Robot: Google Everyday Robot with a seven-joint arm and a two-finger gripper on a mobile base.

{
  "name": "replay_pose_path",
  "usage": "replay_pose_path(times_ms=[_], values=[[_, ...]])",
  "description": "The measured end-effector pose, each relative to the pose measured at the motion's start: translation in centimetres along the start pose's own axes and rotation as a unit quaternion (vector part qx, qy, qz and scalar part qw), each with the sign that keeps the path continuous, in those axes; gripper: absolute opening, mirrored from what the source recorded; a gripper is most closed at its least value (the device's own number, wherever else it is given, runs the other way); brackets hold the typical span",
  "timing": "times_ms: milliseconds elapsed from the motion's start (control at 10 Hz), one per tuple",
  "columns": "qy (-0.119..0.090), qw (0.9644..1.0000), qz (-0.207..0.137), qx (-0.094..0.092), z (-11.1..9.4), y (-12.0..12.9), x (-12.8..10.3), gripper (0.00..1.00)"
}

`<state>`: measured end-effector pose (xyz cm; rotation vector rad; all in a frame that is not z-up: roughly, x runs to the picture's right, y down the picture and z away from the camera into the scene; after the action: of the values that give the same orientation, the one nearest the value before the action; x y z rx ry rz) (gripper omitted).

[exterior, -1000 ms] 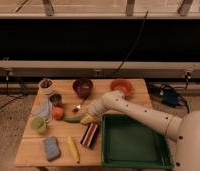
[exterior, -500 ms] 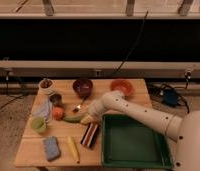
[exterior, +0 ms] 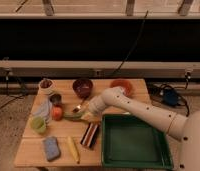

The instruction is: Place pepper in red bowl

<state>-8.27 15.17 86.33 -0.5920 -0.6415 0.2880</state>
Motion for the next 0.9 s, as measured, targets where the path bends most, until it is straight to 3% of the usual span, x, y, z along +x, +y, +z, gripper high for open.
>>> replay_pose_path(times_ms=[100,300,600,900], values=[[-0.001,1.0000,0.000,0.001,-0.1,0.0,0.0,0.00],[-0.006,0.9997,0.002,0.025,-1.7,-0.6,-0.1,0.00],[-0.006,0.9971,0.019,0.073,-7.5,-1.5,0.5,0.00],[0.001,0.9917,0.043,0.121,-12.5,-2.5,2.8,0.00]])
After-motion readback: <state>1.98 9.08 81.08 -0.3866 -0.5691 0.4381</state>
